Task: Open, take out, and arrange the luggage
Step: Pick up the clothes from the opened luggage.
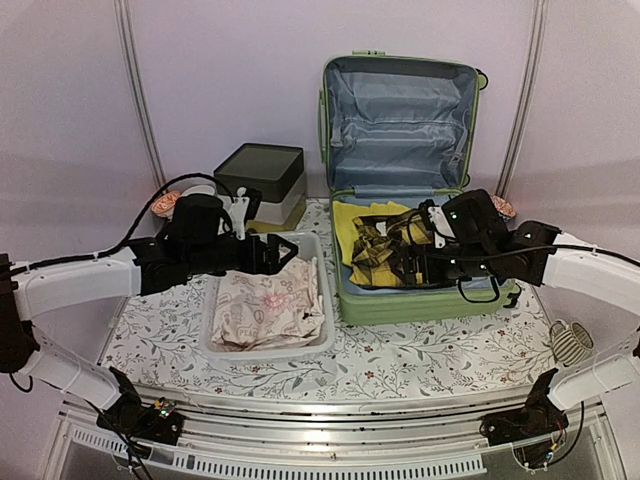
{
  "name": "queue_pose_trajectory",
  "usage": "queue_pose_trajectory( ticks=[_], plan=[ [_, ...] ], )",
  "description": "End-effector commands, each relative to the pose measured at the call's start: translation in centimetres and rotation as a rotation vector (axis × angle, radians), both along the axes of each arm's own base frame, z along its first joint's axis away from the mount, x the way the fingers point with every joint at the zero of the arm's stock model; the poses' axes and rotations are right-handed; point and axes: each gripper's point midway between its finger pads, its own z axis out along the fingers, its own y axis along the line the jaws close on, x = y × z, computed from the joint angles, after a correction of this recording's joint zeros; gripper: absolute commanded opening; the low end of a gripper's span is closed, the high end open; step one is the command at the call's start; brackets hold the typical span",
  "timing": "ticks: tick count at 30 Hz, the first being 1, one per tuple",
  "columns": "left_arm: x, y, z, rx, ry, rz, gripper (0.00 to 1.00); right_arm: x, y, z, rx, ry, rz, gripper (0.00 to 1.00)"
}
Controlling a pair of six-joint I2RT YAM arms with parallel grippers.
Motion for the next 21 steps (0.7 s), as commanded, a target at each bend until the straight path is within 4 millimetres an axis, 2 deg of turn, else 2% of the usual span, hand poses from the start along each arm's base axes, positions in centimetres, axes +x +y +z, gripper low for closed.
queue_pose_trajectory(
  ticks=[1, 4, 7, 8, 9, 13, 21],
  plan=[
    [-0.7, 0.3, 0.7, 0.0, -0.014, -0.017, 0.98, 2.0, -1.1, 0.8, 0.002, 0.004, -0.03, 0.99],
    [-1.2, 0.7, 1.2, -0.007, -0.017, -0.014, 0.98, 3.5, -1.9, 0.5, -0.035, 0.018, -0.049, 0.99],
    [-1.8, 1.3, 1.6, -0.016, -0.025, -0.016, 0.97, 4.6, -1.6, 0.1, -0.093, 0.02, -0.019, 0.98],
    [-2.0, 1.4, 1.7, -0.018, -0.028, -0.022, 0.97, 4.8, -1.5, -0.8, -0.128, 0.038, -0.005, 0.96],
    [-2.2, 1.4, 1.8, -0.02, -0.03, -0.028, 0.97, 5.5, -0.8, 0.1, -0.127, 0.027, 0.011, 0.94],
    [-2.8, 1.4, 1.8, -0.016, -0.027, -0.055, 0.95, 5.9, 1.6, -1.3, -0.174, 0.078, 0.15, 0.87],
    [-2.6, 1.6, 2.5, -0.01, -0.04, -0.044, 0.94, 5.9, 5.0, -4.4, -0.299, 0.142, 0.18, 0.89]
  ],
)
